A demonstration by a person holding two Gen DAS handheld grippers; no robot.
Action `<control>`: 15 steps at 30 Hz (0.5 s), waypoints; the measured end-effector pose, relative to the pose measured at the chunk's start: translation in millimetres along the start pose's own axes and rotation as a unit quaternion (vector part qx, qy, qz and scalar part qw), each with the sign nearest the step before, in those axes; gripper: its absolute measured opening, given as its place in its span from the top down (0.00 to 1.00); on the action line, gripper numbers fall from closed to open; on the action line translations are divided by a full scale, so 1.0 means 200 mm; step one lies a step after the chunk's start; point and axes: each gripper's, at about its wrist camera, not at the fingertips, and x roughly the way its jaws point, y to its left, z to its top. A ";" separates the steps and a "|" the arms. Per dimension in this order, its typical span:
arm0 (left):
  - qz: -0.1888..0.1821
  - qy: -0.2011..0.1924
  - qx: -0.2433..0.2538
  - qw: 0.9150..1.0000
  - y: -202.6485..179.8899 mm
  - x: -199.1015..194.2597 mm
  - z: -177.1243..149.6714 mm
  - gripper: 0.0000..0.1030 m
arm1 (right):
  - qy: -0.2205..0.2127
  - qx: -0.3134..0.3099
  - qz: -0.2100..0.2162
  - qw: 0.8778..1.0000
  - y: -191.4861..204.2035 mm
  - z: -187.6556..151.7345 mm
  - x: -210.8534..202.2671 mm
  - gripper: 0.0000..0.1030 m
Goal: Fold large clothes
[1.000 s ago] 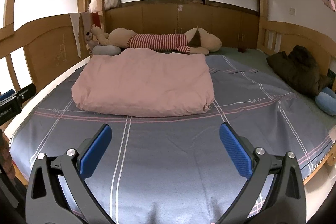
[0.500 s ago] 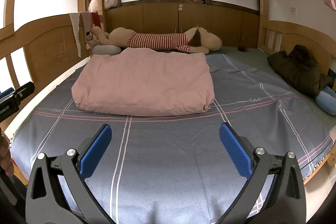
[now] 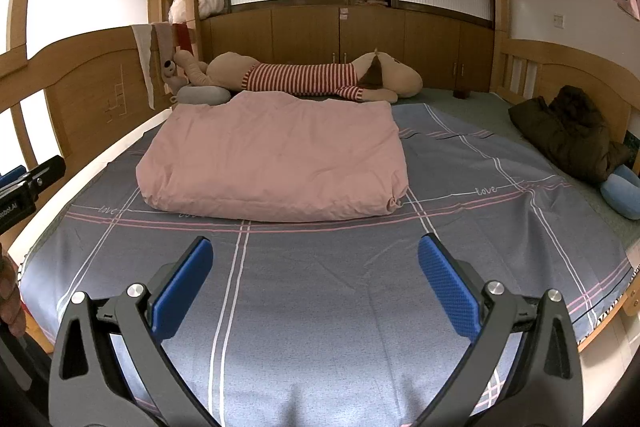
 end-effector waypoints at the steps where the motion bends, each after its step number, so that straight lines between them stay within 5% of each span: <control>1: 0.000 -0.001 0.000 1.000 0.00 0.00 0.00 0.02 | 0.000 0.000 0.000 1.000 0.00 0.00 0.00 0.01; 15: 0.000 -0.003 0.001 1.000 0.01 0.00 0.01 0.02 | 0.000 0.000 0.000 1.000 0.00 0.00 0.00 0.01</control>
